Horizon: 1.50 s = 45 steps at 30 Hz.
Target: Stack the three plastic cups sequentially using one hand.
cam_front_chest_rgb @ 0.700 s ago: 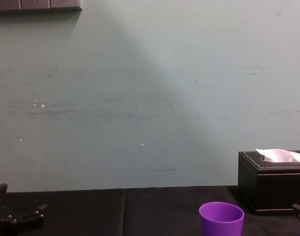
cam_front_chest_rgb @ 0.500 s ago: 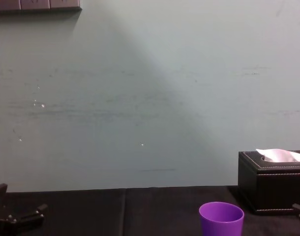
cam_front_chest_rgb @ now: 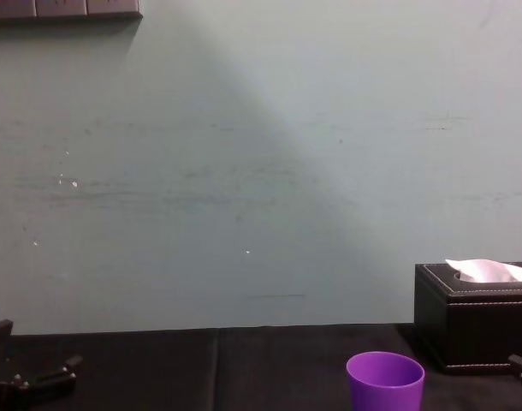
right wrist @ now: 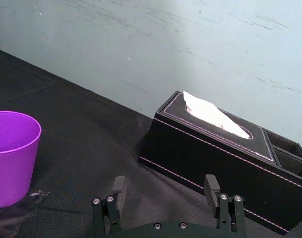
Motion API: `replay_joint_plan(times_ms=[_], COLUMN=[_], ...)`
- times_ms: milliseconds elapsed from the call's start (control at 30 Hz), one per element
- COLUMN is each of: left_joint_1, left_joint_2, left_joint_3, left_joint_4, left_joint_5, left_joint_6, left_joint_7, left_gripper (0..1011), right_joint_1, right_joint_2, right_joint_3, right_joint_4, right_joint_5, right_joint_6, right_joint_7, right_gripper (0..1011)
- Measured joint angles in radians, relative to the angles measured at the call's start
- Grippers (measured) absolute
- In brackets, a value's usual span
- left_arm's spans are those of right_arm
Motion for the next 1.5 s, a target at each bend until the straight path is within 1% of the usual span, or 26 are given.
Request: replay_joint_plan(times_ms=[1500], left_joint_1=[0.0], left_joint_2=[0.0], left_joint_3=[0.0], left_joint_4=[0.0], left_joint_5=[0.0], left_joint_6=[0.0], left_joint_7=[0.0], left_gripper=[1011], right_joint_1=[0.0], right_joint_2=[0.0], right_joint_3=[0.0], right_joint_4=[0.0], right_joint_5=[0.0], right_joint_6=[0.0], right_joint_7=[0.0], right_gripper=[1003])
